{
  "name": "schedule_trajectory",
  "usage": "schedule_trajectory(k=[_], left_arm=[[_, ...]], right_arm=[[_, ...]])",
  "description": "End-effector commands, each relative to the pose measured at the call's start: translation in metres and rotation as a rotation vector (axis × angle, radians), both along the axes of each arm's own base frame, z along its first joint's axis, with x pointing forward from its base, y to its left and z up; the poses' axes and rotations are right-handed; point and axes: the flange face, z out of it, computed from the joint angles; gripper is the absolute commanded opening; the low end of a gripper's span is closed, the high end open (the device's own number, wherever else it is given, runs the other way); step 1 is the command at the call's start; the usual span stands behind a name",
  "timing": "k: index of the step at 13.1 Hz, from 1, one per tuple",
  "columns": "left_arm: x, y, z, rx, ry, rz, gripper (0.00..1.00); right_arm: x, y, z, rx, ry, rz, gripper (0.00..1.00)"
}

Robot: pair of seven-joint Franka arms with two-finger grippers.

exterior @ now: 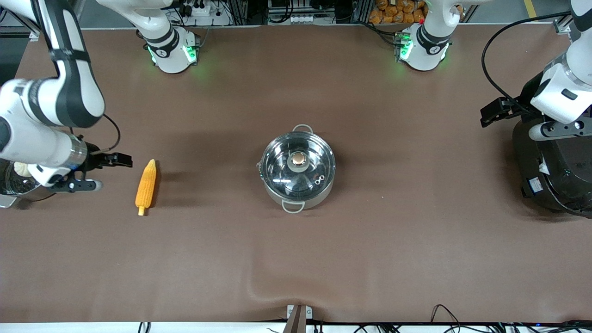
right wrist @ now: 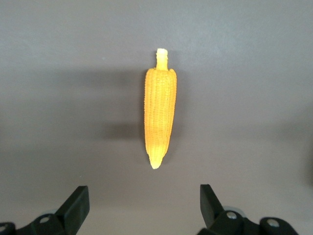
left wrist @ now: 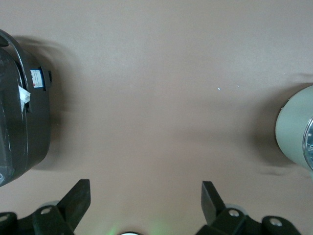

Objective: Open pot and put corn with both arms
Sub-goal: 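Lower the right gripper and grasp the corn cob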

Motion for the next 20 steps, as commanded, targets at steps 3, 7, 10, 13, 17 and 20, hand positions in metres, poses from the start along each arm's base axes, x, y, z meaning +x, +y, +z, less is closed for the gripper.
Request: schedule_trajectory(k=[3, 7, 10, 13, 17, 20], left_arm=[[0.001, -0.001, 0.006, -0.026, 0.001, -0.027, 1.00], [0.001, -0.001, 0.006, -0.026, 0.001, -0.027, 1.00], [0.002, -0.002, 0.004, -0.026, 0.003, -0.029, 1.00], [0.006, -0.013, -0.006, -0.026, 0.017, -0.045, 1.00], [0.017, -0.074, -0.033, -0.034, 0.003, -0.105, 1.00], [0.020, -0.144, -0.068, -0.060, 0.014, -0.064, 1.00]], right_arm=[[0.006, -0.012, -0.065, 0.002, -0.028, -0.010, 1.00], [0.008, -0.010, -0.117, 0.000, -0.001, -0.005, 1.00], [0.009, -0.002, -0.143, 0.001, 0.012, 0.007, 1.00], [0.012, -0.003, -0.171, -0.003, -0.020, 0.006, 1.00], [0.008, -0.003, -0.195, 0.001, -0.004, 0.012, 1.00], [0.008, -0.003, -0.194, 0.002, 0.001, 0.015, 1.00]])
